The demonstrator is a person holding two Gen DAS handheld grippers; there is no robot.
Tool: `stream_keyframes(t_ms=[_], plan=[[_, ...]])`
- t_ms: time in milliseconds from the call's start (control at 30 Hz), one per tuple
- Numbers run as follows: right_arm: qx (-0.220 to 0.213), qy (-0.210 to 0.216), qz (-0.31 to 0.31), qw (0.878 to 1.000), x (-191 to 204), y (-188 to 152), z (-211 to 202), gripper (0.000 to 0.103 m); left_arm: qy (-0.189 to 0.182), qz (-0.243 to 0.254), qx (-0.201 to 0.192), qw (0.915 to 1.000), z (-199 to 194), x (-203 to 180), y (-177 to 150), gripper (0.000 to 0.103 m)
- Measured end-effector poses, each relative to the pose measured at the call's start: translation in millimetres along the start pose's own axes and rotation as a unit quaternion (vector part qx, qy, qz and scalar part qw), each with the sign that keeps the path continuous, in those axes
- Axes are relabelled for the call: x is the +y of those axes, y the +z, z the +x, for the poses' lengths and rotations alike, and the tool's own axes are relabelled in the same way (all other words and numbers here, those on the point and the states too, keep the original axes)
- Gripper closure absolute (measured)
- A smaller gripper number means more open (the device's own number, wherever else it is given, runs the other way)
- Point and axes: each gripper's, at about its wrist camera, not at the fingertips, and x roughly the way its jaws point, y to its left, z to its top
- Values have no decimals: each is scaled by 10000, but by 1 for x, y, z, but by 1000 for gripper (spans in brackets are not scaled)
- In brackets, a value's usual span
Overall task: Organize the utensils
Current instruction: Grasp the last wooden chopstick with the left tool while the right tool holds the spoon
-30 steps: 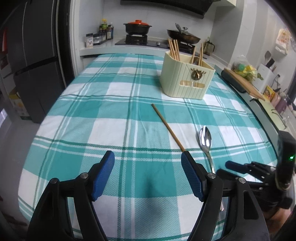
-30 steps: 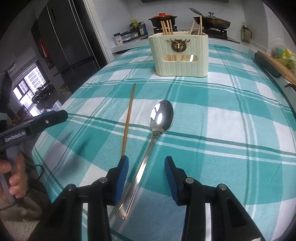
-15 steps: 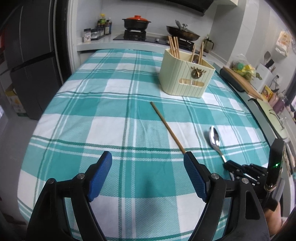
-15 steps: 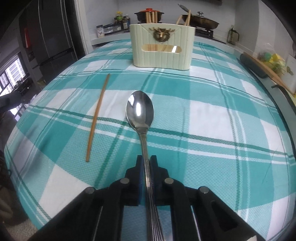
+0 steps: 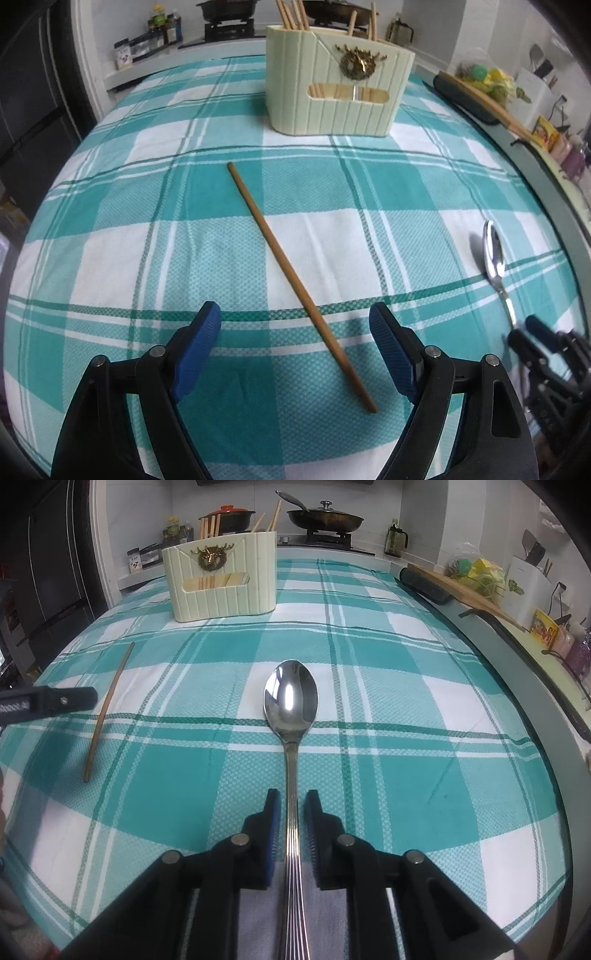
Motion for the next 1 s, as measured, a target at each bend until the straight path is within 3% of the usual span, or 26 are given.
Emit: stream_keyframes(t_ms=[67, 500, 633, 700, 767, 1000], plan=[[-89, 52, 33, 9999, -3, -1, -4, 58, 219, 159, 100, 9996, 7, 0, -8, 19], [-233, 50, 202, 9995, -19, -1, -7, 57, 362, -84, 240, 9990, -10, 56, -35, 17], [-306, 72, 206, 9993, -20, 2, -12, 57, 44, -201, 128, 9997, -23, 62, -32, 18], [-356, 111, 180, 9991, -20, 5, -16, 46, -127, -289, -17, 9995, -31, 66, -27, 14], [-386, 180, 148, 9990, -19, 7, -17, 41, -206, -309, -122, 9992, -33, 67, -21, 11], [-135, 309, -271, 9991, -4, 21, 1, 41, -340, -460, 32, 9984, -6, 73, -1, 11]])
